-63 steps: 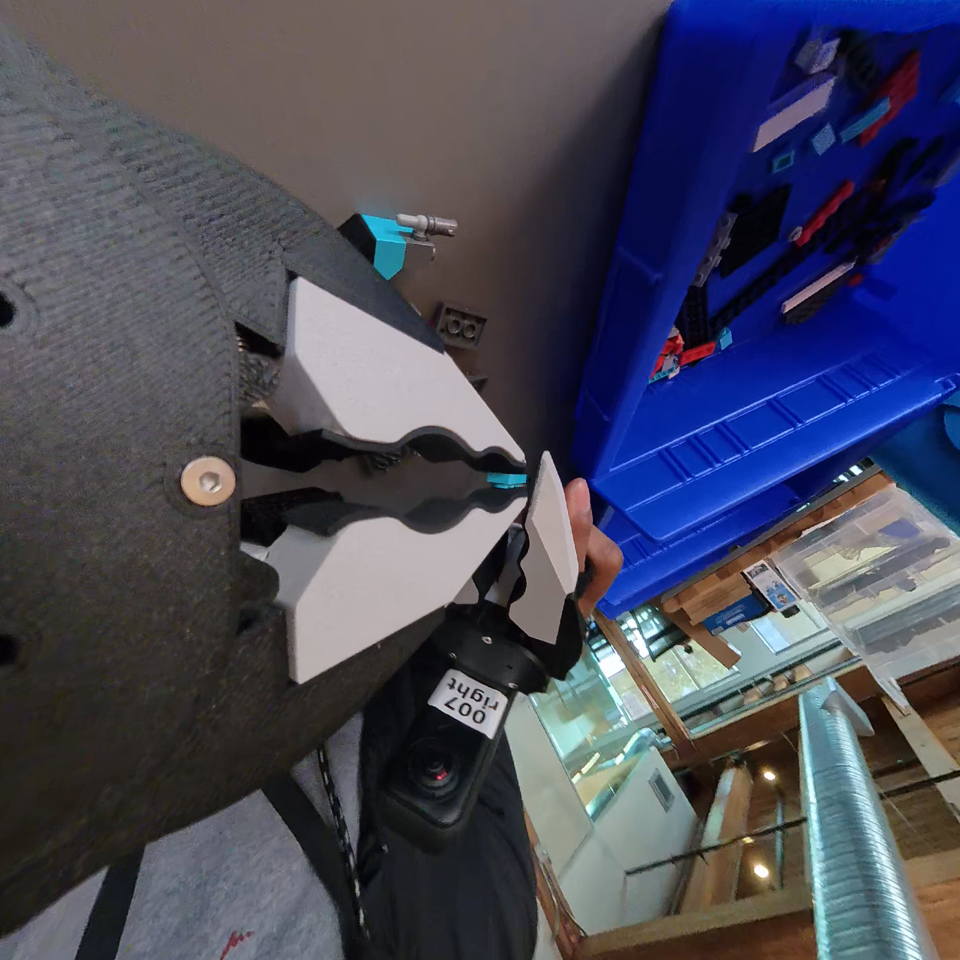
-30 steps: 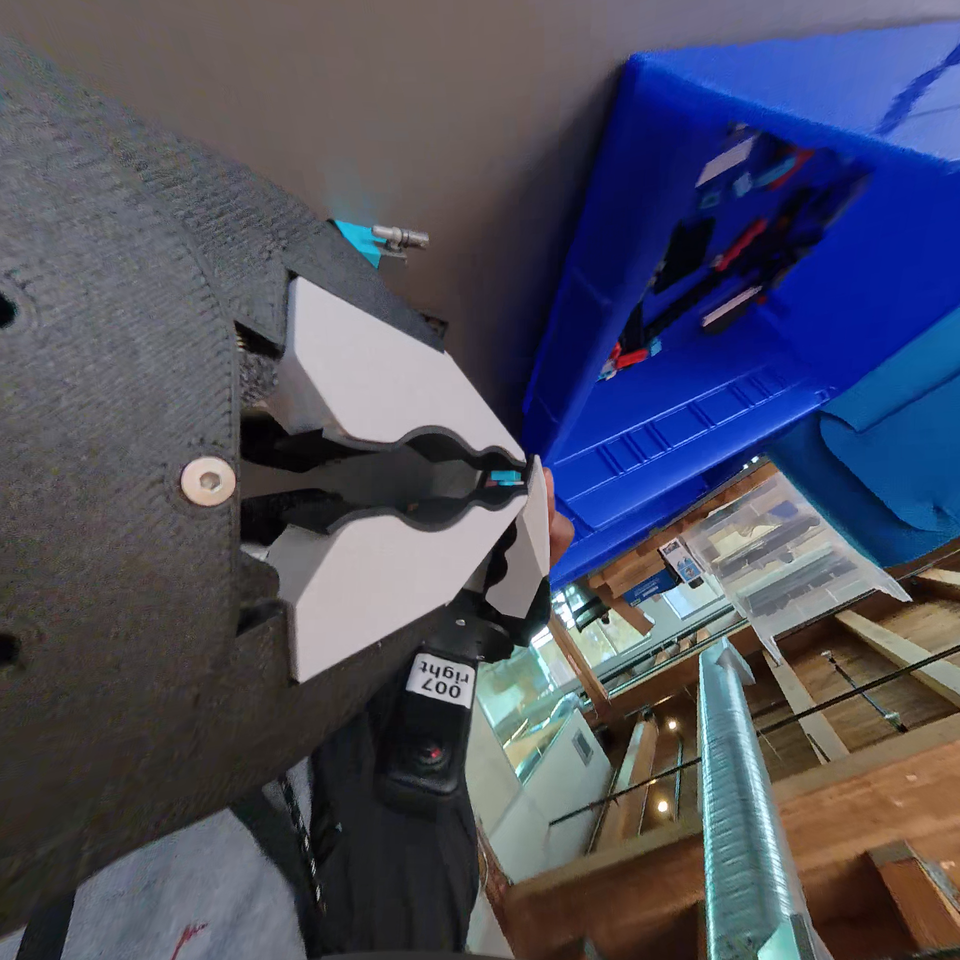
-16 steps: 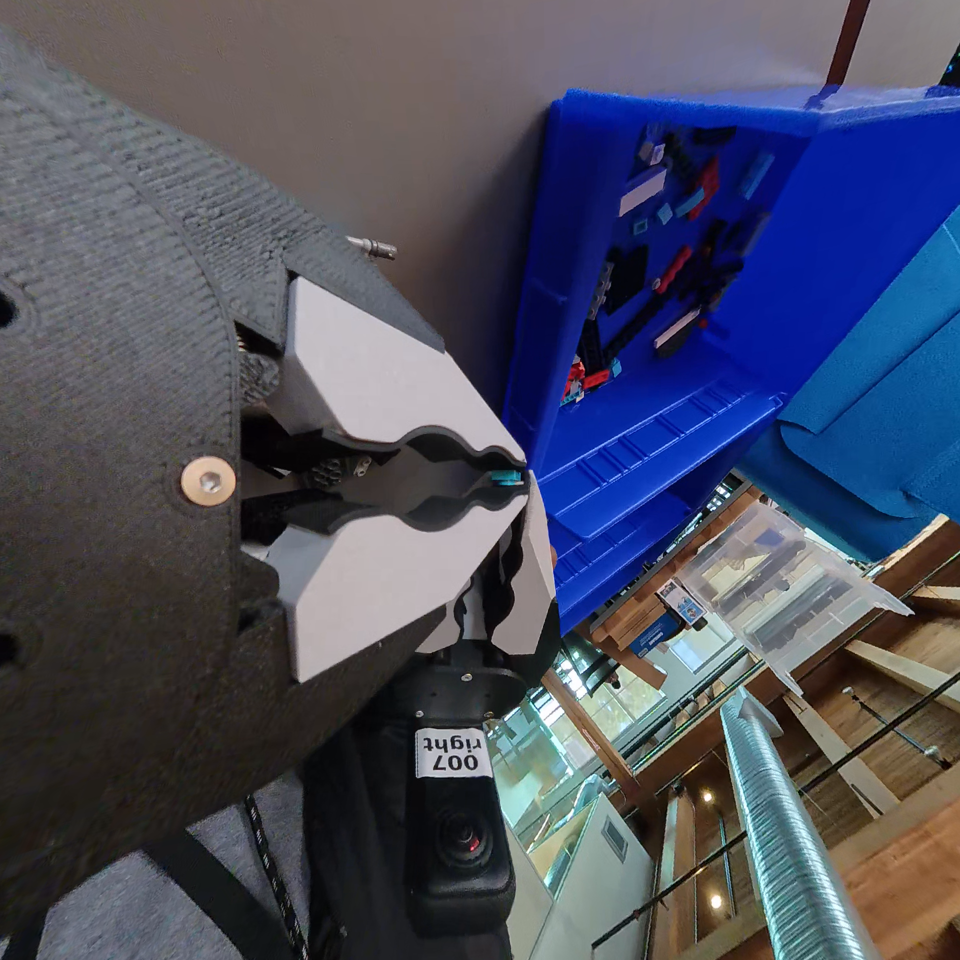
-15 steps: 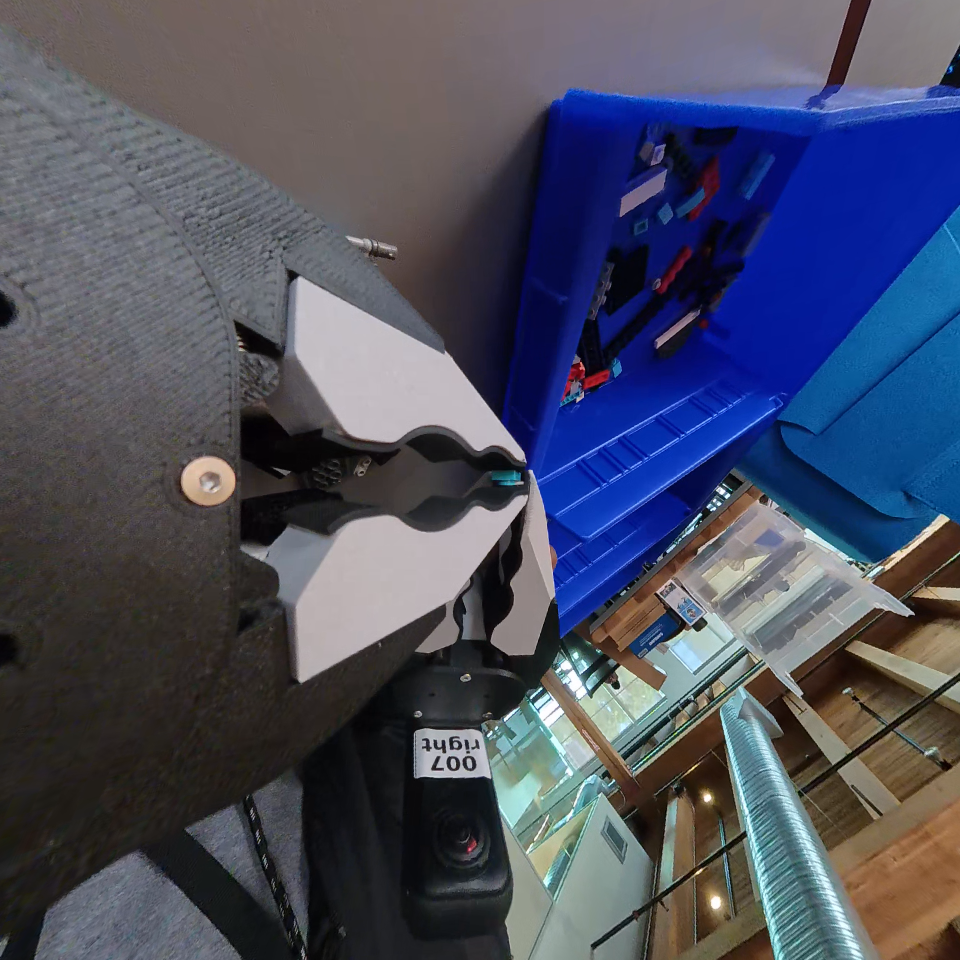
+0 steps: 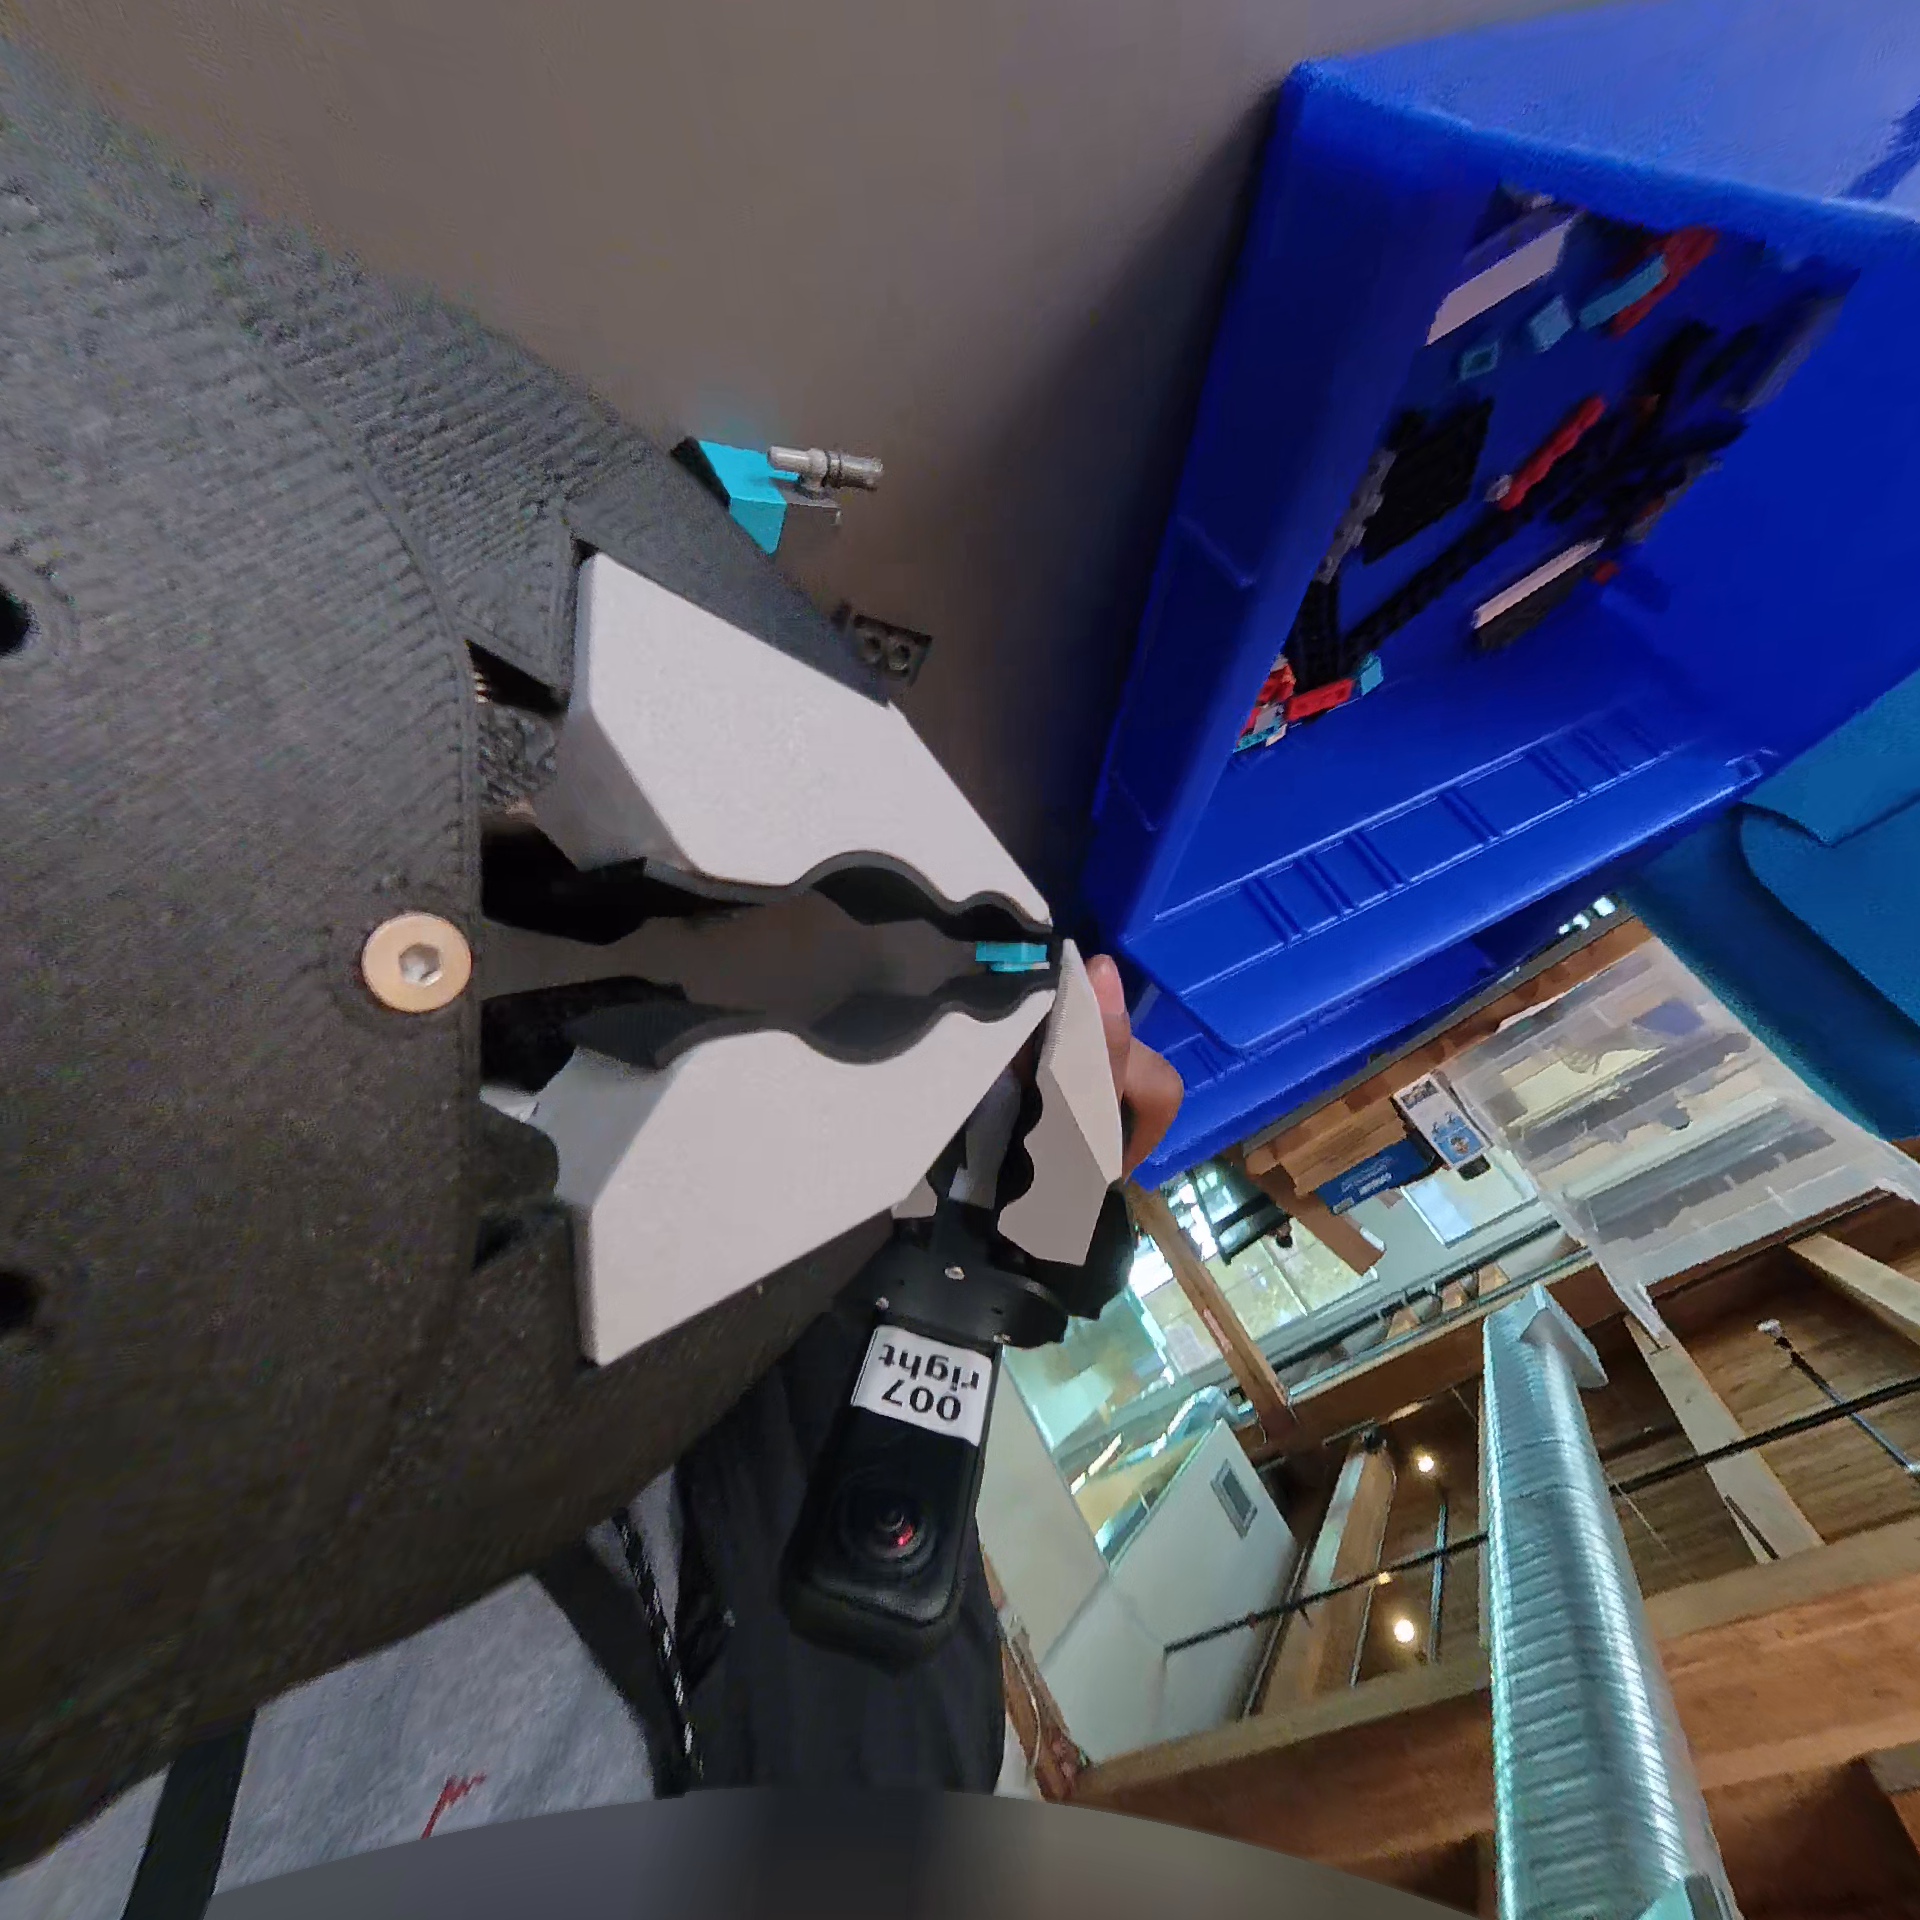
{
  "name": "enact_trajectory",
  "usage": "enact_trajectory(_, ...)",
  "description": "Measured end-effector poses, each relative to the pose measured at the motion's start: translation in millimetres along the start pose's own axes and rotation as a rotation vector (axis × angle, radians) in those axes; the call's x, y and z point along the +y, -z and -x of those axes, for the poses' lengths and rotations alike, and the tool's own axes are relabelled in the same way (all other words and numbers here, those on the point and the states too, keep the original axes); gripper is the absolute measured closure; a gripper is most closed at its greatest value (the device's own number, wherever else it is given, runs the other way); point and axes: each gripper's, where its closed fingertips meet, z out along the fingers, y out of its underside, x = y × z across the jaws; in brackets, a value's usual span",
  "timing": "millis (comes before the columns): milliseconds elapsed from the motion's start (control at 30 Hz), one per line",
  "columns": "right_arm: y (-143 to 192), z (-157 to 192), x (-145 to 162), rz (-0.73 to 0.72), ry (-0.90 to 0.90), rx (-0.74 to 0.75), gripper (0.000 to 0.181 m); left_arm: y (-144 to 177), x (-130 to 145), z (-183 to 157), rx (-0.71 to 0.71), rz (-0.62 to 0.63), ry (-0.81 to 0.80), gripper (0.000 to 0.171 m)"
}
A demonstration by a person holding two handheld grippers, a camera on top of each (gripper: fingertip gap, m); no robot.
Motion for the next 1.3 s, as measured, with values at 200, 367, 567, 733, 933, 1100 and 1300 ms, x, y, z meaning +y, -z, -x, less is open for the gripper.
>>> enact_trajectory(200, 3.5, -0.1, -5.6, -0.047, 0.002, -0.039, 0.170, 1.1, 0.5, -6.3, 0.107, 0.003, 0.116, 0.166)
enact_trajectory(367, 0.7, -0.2, -1.2, -0.020, -0.059, -0.036, 0.170, -0.7, 0.4, -1.9, 0.009, 0.004, -0.030, 0.166)
enact_trajectory(567, 0.9, 0.2, -0.7, -0.018, -0.119, -0.072, 0.171, -1.3, 1.3, -2.0, -0.071, 0.040, -0.240, 0.166)
enact_trajectory(733, 2.1, 2.7, -0.3, -0.028, -0.225, -0.148, 0.171, -1.4, 3.8, -1.8, -0.094, 0.074, -0.372, 0.165)
enact_trajectory(933, 4.6, 2.6, -2.5, -0.045, -0.332, -0.204, 0.171, -1.2, 4.5, -4.9, -0.106, 0.092, -0.487, 0.164)
enact_trajectory(1100, 5.1, 3.9, -2.1, -0.050, -0.396, -0.242, 0.171, -0.8, 6.0, -4.8, -0.115, 0.107, -0.549, 0.164)
enact_trajectory(1300, 6.6, 4.2, -3.6, -0.063, -0.474, -0.286, 0.171, -0.1, 6.6, -6.7, -0.120, 0.117, -0.615, 0.164)
